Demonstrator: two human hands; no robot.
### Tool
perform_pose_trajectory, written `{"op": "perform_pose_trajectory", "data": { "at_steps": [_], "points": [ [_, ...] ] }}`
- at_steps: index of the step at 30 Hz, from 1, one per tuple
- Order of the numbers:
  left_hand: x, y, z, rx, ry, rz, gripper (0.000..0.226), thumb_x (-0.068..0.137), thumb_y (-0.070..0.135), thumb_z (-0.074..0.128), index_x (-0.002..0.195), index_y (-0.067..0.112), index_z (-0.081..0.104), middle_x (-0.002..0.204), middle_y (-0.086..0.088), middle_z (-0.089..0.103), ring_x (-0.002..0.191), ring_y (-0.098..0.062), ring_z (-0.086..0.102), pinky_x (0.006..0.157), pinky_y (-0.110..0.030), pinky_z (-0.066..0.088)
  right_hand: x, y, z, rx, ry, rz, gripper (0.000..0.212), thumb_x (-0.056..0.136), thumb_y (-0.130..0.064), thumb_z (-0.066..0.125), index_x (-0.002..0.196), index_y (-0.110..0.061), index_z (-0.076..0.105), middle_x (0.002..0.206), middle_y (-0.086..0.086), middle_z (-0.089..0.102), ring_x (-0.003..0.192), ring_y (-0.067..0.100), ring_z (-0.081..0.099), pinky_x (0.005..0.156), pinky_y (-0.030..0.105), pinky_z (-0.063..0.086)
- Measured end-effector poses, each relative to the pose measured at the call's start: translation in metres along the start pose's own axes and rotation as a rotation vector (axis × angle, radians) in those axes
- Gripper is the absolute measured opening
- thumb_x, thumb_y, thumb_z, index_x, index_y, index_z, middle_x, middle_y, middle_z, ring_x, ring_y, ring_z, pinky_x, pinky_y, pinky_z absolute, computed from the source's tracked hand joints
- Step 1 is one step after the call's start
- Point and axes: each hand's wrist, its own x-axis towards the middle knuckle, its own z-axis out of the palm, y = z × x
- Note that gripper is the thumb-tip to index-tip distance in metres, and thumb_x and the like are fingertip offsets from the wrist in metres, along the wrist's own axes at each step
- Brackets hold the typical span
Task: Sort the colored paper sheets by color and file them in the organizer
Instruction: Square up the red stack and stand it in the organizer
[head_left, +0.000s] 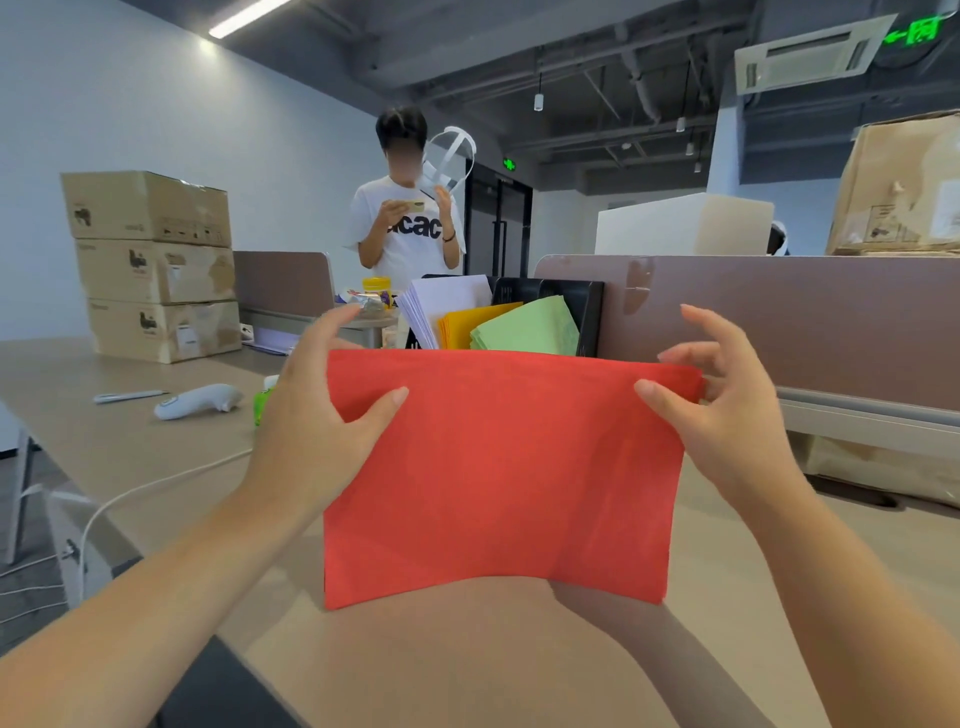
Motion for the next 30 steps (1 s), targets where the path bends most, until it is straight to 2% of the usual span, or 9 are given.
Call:
{"op": "perform_pose_trajectory", "data": {
  "at_steps": [3, 6, 8, 11, 16, 24, 27, 28, 30],
  "points": [
    [0.0019, 0.0059, -0.0009, 0.196, -0.018, 0.116, 0.049, 0.08, 0.033, 0.072, 0.125, 0.039, 0.053, 0.12, 0.01, 0.048, 0.109, -0.003, 0.046, 0.09, -0.021, 0.034, 0.0034, -0.0048, -0.0047, -0.288, -0.064, -0.232, 0.06, 0.079, -0.011, 0.073, 0.129, -0.035, 0.052, 0.103, -0.008, 0.053, 0.085, 0.014, 0.056, 0.077, 0.018, 0.043],
    [0.0004, 0.0037, -0.0001, 0.256, -0.006, 0.163, 0.04, 0.081, 0.032, 0.071, 0.12, 0.032, 0.061, 0.118, 0.005, 0.048, 0.108, -0.005, 0.047, 0.089, -0.021, 0.036, 0.0029, -0.005, -0.0031, -0.382, -0.098, -0.348, 0.051, 0.079, -0.011, 0.074, 0.126, -0.027, 0.06, 0.104, -0.007, 0.05, 0.088, 0.004, 0.048, 0.08, 0.011, 0.038],
    [0.0007, 0.0024, -0.0003, 0.26, -0.01, 0.167, 0.04, 0.08, 0.032, 0.072, 0.119, 0.03, 0.062, 0.118, 0.004, 0.048, 0.108, -0.006, 0.047, 0.089, -0.022, 0.037, 0.0024, -0.004, -0.0016, -0.428, -0.131, -0.355, 0.043, 0.079, -0.014, 0.074, 0.12, -0.025, 0.065, 0.103, -0.008, 0.049, 0.09, 0.001, 0.046, 0.078, 0.006, 0.034],
    [0.0017, 0.002, -0.001, 0.244, -0.008, 0.149, 0.038, 0.079, 0.03, 0.073, 0.116, 0.029, 0.063, 0.116, 0.005, 0.048, 0.104, -0.004, 0.047, 0.09, -0.02, 0.035, 0.0008, -0.0035, -0.0008, -0.453, -0.153, -0.35, 0.037, 0.079, -0.013, 0.074, 0.114, -0.022, 0.069, 0.101, -0.008, 0.052, 0.089, 0.009, 0.051, 0.075, 0.011, 0.037],
    [0.0042, 0.0037, -0.0023, 0.219, 0.001, 0.109, 0.031, 0.079, 0.026, 0.074, 0.108, 0.031, 0.064, 0.112, 0.011, 0.046, 0.098, 0.005, 0.042, 0.089, -0.013, 0.03, 0.0016, -0.0025, -0.0028, -0.405, -0.124, -0.358, 0.035, 0.077, -0.01, 0.076, 0.11, -0.021, 0.071, 0.097, -0.008, 0.055, 0.085, 0.004, 0.051, 0.074, 0.005, 0.038],
    [0.0046, 0.0048, -0.0028, 0.194, -0.027, 0.079, 0.03, 0.079, 0.023, 0.074, 0.106, 0.032, 0.064, 0.112, 0.011, 0.047, 0.101, 0.004, 0.042, 0.092, -0.013, 0.029, 0.0012, -0.0005, -0.0035, -0.362, -0.134, -0.307, 0.035, 0.078, -0.005, 0.072, 0.108, -0.024, 0.071, 0.094, -0.009, 0.06, 0.083, 0.002, 0.055, 0.074, 0.001, 0.037],
    [0.0045, 0.0038, -0.0035, 0.14, -0.005, 0.036, 0.041, 0.076, 0.021, 0.077, 0.109, 0.036, 0.058, 0.11, 0.013, 0.05, 0.104, -0.003, 0.05, 0.091, -0.02, 0.036, -0.0002, -0.0019, -0.0019, -0.215, -0.1, -0.212, 0.04, 0.078, -0.001, 0.071, 0.103, -0.032, 0.068, 0.09, -0.01, 0.062, 0.082, 0.011, 0.058, 0.074, 0.014, 0.043],
    [0.0048, 0.0031, -0.0033, 0.029, 0.003, -0.037, 0.049, 0.075, 0.018, 0.078, 0.111, 0.039, 0.053, 0.108, 0.014, 0.052, 0.099, -0.004, 0.055, 0.086, -0.022, 0.042, -0.0009, -0.0039, -0.0015, -0.075, -0.086, -0.137, 0.042, 0.078, 0.0, 0.071, 0.104, -0.033, 0.066, 0.088, -0.007, 0.063, 0.078, 0.012, 0.059, 0.069, 0.02, 0.047],
    [0.0049, 0.0008, -0.0017, -0.356, 0.003, -0.267, 0.055, 0.074, 0.011, 0.079, 0.111, 0.04, 0.05, 0.104, 0.013, 0.058, 0.081, 0.001, 0.063, 0.068, -0.021, 0.052, -0.0021, -0.0068, -0.0018, 0.231, -0.048, 0.023, 0.045, 0.079, 0.0, 0.071, 0.11, -0.031, 0.064, 0.086, -0.003, 0.064, 0.07, 0.009, 0.06, 0.058, 0.022, 0.05]
  ]
}}
